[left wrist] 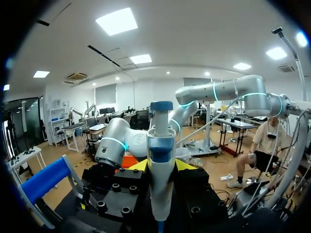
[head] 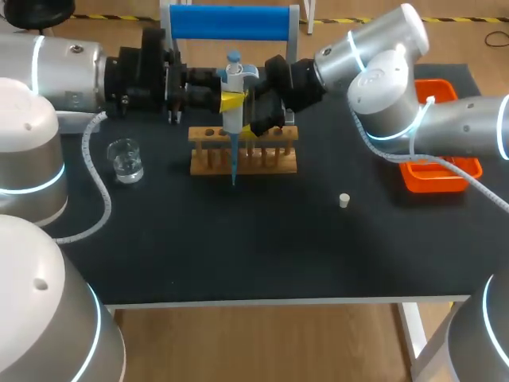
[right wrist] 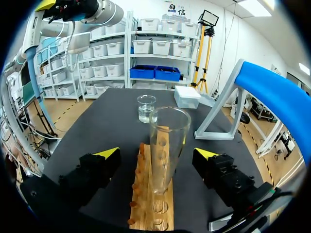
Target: Invert the test tube, pick up the pipette, mount the tip to pipette, aspirate from beaker and dispense into the tube, eject the tip, return the pipette, and cap with the stopper.
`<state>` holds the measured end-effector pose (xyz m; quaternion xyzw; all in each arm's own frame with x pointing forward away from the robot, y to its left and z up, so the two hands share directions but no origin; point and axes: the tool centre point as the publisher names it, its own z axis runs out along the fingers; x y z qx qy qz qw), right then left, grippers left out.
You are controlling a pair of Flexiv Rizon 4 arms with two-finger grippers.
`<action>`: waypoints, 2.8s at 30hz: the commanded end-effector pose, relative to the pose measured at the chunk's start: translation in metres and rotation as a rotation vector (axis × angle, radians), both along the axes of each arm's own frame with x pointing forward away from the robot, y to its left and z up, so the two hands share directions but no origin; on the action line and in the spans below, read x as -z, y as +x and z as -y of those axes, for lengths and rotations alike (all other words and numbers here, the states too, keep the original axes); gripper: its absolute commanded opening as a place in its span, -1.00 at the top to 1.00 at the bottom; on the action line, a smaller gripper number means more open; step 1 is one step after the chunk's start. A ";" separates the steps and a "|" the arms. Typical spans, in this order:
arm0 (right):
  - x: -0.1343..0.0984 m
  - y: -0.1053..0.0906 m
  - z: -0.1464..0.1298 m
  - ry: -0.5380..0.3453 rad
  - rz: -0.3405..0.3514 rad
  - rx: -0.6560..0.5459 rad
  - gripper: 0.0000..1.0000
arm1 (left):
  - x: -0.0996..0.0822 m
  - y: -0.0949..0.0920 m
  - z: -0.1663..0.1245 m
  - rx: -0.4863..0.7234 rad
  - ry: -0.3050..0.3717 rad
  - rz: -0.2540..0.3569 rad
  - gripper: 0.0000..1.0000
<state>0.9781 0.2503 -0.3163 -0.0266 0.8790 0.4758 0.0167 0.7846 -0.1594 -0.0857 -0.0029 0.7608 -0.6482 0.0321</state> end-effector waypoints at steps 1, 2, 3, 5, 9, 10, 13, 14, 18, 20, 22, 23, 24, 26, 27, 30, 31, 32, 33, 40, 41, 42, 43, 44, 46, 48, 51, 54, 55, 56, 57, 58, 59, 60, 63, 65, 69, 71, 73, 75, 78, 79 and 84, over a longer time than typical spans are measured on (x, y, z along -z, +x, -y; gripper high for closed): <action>-0.001 0.000 0.000 -0.002 -0.001 -0.001 -1.00 | 0.000 0.001 0.002 -0.002 0.000 0.001 1.00; -0.001 0.000 0.000 -0.002 -0.001 -0.001 -1.00 | 0.000 0.001 0.002 -0.002 0.000 0.001 1.00; -0.001 0.000 0.000 -0.002 -0.001 -0.001 -1.00 | 0.000 0.001 0.002 -0.002 0.000 0.001 1.00; -0.001 0.000 0.000 -0.002 -0.001 -0.001 -1.00 | 0.000 0.001 0.002 -0.002 0.000 0.001 1.00; -0.001 0.000 0.000 -0.002 -0.001 -0.001 -1.00 | 0.000 0.001 0.002 -0.002 0.000 0.001 1.00; -0.001 0.000 0.000 -0.002 -0.001 -0.001 -1.00 | 0.000 0.001 0.002 -0.002 0.000 0.001 1.00; -0.001 0.000 0.000 -0.002 -0.001 -0.001 -1.00 | 0.000 0.001 0.002 -0.002 0.000 0.001 1.00; -0.001 0.000 0.000 -0.002 -0.001 -0.001 -1.00 | 0.000 0.001 0.002 -0.002 0.000 0.001 1.00; -0.005 -0.006 0.008 0.010 0.007 0.006 -1.00 | 0.000 0.001 0.002 -0.002 0.000 0.001 1.00; -0.011 -0.014 0.018 0.025 0.018 0.019 -1.00 | 0.000 0.001 0.002 -0.002 0.000 0.001 1.00; -0.016 -0.022 0.028 0.035 0.025 0.027 -1.00 | 0.000 0.001 0.002 -0.002 0.000 0.001 1.00; -0.019 -0.027 0.033 0.039 0.032 0.031 -1.00 | 0.000 0.001 0.002 -0.002 0.000 0.001 1.00; -0.022 -0.032 0.038 0.044 0.035 0.038 -1.00 | 0.000 0.001 0.002 -0.002 0.000 0.001 1.00; -0.028 -0.044 0.049 0.067 0.043 0.047 -1.00 | 0.000 0.001 0.002 -0.002 0.000 0.001 1.00; -0.032 -0.050 0.054 0.078 0.044 0.048 -1.00 | 0.000 0.001 0.002 -0.002 0.000 0.001 1.00; -0.043 -0.071 0.066 0.106 0.057 0.054 -1.00 | 0.000 0.001 0.002 -0.002 0.000 0.001 1.00; -0.047 -0.078 0.069 0.120 0.054 0.060 -1.00 | 0.000 0.001 0.002 -0.002 0.000 0.001 1.00; -0.050 -0.084 0.072 0.142 0.056 0.064 -1.00 | 0.000 0.001 0.002 -0.002 0.000 0.001 1.00; -0.053 -0.091 0.075 0.169 0.052 0.061 -1.00 | 0.000 0.001 0.002 -0.002 0.000 0.001 1.00; -0.071 -0.130 0.075 0.282 0.044 0.065 -1.00 | 0.000 0.001 0.002 -0.002 0.000 0.001 1.00; -0.073 -0.134 0.073 0.292 0.050 0.063 -1.00 | 0.000 0.001 0.002 -0.002 0.000 0.001 1.00; -0.077 -0.139 0.072 0.313 0.056 0.055 -1.00 | 0.000 0.001 0.002 -0.002 0.000 0.001 1.00; -0.080 -0.144 0.071 0.326 0.064 0.046 -1.00 | 0.000 0.001 0.002 -0.002 0.000 0.001 1.00; -0.083 -0.148 0.069 0.327 0.077 0.044 -1.00 | 0.000 0.001 0.002 -0.002 0.000 0.001 1.00; -0.091 -0.156 0.067 0.347 0.096 0.029 -1.00 | 0.000 0.001 0.002 -0.002 0.000 0.001 1.00; -0.098 -0.164 0.066 0.360 0.117 0.019 -1.00 | 0.000 0.001 0.002 -0.002 0.000 0.001 1.00; -0.108 -0.172 0.065 0.401 0.132 0.004 -1.00 | 0.000 0.001 0.002 -0.002 0.000 0.001 1.00; -0.118 -0.179 0.064 0.442 0.144 -0.006 -1.00 | 0.000 0.001 0.002 -0.002 0.000 0.001 1.00; -0.121 -0.181 0.064 0.466 0.141 -0.016 -1.00 | 0.000 0.001 0.002 -0.002 0.000 0.001 1.00; -0.124 -0.183 0.064 0.481 0.144 -0.020 -1.00 | 0.000 0.001 0.002 -0.002 0.000 0.001 1.00; -0.126 -0.185 0.063 0.500 0.140 -0.023 -1.00 | 0.000 0.001 0.002 -0.002 0.000 0.001 1.00; -0.128 -0.186 0.063 0.522 0.135 -0.031 -1.00 | 0.000 0.001 0.002 -0.002 0.000 0.001 1.00; -0.130 -0.188 0.062 0.541 0.131 -0.037 -1.00 | 0.000 0.001 0.002 -0.002 0.000 0.001 1.00; -0.132 -0.189 0.061 0.552 0.126 -0.039 -1.00 | 0.000 0.001 0.002 -0.002 0.000 0.001 1.00; -0.135 -0.190 0.056 0.584 0.116 -0.061 -1.00 | 0.000 0.001 0.002 -0.002 0.000 0.001 1.00; -0.136 -0.190 0.051 0.614 0.093 -0.081 -1.00 | 0.000 0.001 0.002 -0.002 0.000 0.001 1.00; -0.140 -0.188 0.042 0.643 0.063 -0.103 -1.00 | 0.000 0.001 0.002 -0.002 0.000 0.001 1.00; -0.144 -0.187 0.038 0.645 0.038 -0.105 -1.00 | 0.000 0.001 0.002 -0.002 0.000 0.001 1.00; -0.149 -0.187 0.034 0.639 0.019 -0.095 -1.00 | 0.000 0.001 0.002 -0.002 0.000 0.001 1.00; -0.153 -0.186 0.032 0.644 0.001 -0.086 -1.00 | 0.000 0.001 0.002 -0.002 0.000 0.001 1.00; -0.159 -0.187 0.028 0.634 -0.021 -0.083 -1.00 | 0.000 0.001 0.002 -0.002 0.000 0.001 1.00; -0.162 -0.187 0.025 0.618 -0.023 -0.082 -1.00 | 0.000 0.001 0.002 -0.002 0.000 0.001 1.00; -0.169 -0.186 0.015 0.598 -0.063 -0.079 -1.00 | 0.000 0.001 0.002 -0.002 0.000 0.001 1.00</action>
